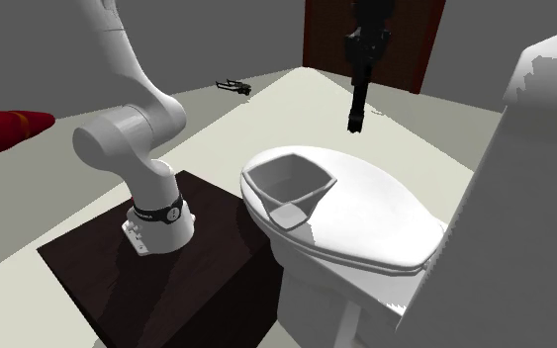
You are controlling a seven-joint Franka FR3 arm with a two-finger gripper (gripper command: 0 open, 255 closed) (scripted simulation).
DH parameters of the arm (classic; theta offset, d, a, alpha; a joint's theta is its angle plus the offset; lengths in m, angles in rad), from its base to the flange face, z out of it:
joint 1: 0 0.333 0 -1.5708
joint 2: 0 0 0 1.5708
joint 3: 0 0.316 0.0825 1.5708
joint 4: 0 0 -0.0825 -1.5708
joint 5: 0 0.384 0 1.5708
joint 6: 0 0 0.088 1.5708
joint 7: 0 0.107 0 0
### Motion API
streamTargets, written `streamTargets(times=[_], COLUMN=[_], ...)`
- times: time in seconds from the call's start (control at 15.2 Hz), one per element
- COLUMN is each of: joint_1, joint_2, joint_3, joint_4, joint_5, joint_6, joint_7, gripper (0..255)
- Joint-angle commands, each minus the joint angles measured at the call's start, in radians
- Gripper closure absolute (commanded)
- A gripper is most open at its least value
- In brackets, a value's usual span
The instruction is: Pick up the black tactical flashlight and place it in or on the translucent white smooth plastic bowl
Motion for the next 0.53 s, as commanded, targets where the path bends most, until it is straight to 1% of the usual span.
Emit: streamTargets(times=[0.0,0.2,0.46], joint_1=[-0.003,0.001,0.011], joint_2=[-0.085,-0.204,-0.351], joint_3=[-0.031,-0.082,-0.152], joint_4=[-0.074,-0.166,-0.270], joint_5=[0.033,0.063,0.080], joint_6=[-0.005,-0.032,-0.080], joint_7=[-0.044,-0.103,-0.173], gripper=[255,255,255])
